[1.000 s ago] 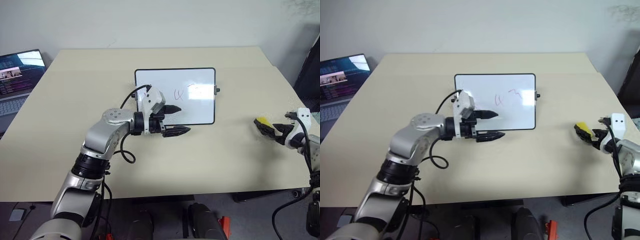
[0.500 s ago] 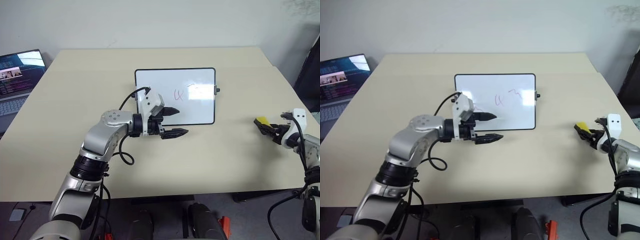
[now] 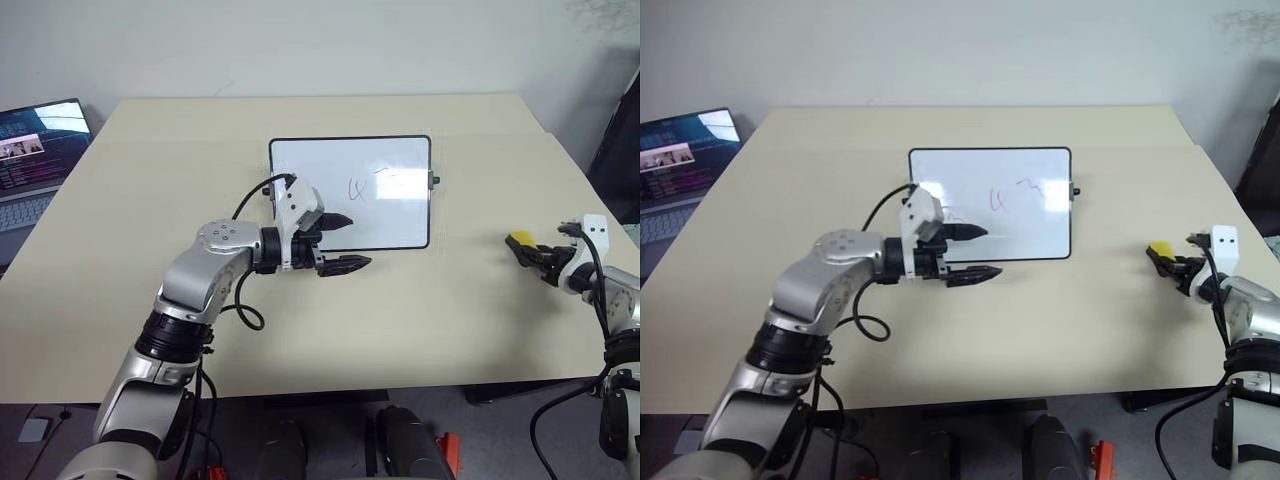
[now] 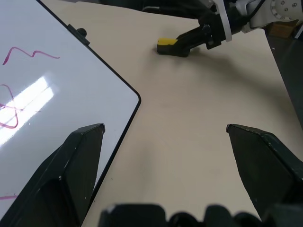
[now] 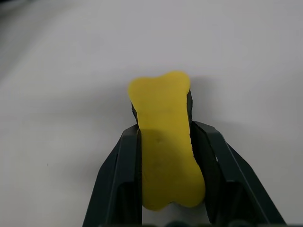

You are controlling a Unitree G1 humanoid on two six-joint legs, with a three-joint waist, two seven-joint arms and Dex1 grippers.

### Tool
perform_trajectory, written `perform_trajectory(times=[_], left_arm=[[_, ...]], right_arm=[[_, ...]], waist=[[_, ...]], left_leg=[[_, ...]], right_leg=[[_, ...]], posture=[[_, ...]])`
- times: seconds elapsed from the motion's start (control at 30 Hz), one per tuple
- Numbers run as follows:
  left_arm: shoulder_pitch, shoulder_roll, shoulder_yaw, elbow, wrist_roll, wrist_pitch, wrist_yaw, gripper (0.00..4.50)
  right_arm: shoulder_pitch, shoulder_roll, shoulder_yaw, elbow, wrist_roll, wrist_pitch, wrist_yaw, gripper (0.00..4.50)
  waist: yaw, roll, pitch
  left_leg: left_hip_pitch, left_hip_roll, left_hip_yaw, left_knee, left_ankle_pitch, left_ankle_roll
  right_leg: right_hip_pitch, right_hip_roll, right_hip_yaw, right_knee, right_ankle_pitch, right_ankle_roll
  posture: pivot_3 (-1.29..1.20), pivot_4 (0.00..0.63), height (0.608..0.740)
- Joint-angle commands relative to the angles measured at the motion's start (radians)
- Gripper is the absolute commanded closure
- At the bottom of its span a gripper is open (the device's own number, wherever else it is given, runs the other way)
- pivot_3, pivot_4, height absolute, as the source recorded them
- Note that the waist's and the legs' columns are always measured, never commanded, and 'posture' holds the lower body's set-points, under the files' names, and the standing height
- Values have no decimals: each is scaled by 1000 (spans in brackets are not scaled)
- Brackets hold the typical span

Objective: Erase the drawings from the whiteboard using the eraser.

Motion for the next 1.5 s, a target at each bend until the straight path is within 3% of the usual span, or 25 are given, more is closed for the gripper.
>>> perform_trajectory(times=[0.03, 0.17, 0.33, 0.53, 0.67, 0.97, 1.5], left_arm=[[18, 74, 107, -38, 0, 0, 25, 0], [88, 184, 217, -27, 2, 11, 55, 0], [183, 257, 269, -33, 31, 8, 88, 0], [277, 245, 286, -96, 34, 29, 149, 0], [307, 233, 274, -146, 32, 48, 176, 0], [301, 222, 269, -191, 25, 84, 204, 0], [298, 191, 234, -225, 30, 109, 223, 0]], right_arm=[[-43, -10, -26, -283, 62, 71, -26, 3305], [-133, 33, 29, -496, 100, 165, -56, 3305], [-249, 137, 158, -537, 63, 168, -78, 3306], [-373, 411, 406, -448, -96, -16, -134, 3309], [-440, 567, 530, -243, -241, -191, -194, 3328], [-534, 677, 623, 18, -395, -335, -187, 3329], [-743, 794, 615, 448, -531, -461, -275, 3347]], waist=[[-4, 1, 1], [-9, 2, 1], [7, 1, 0], [5, 1, 1], [6, 0, 0], [4, 0, 0], [-4, -1, 0]], left_leg=[[0, 0, 0, 0, 0, 0], [1, 1, 0, 0, 0, 0], [0, 1, -1, 0, 0, 0], [-3, 1, -2, -1, 0, 0], [-3, 1, -2, -1, 0, 0], [-5, 1, -4, -1, 0, 0], [-4, 1, -3, -2, 0, 0]], right_leg=[[0, 0, 0, 1, 0, 0], [0, 1, 0, 1, 0, 0], [0, 1, -1, 0, 0, 0], [-4, 1, -1, 1, 2, -5], [-4, 1, -2, 1, 3, -6], [-6, 0, -4, 2, 3, -6], [-7, 1, -3, 3, 3, -6]], posture=[[0, 150, 740], [0, 150, 740], [0, 150, 740], [0, 150, 740], [0, 150, 740], [0, 150, 740], [0, 150, 740]])
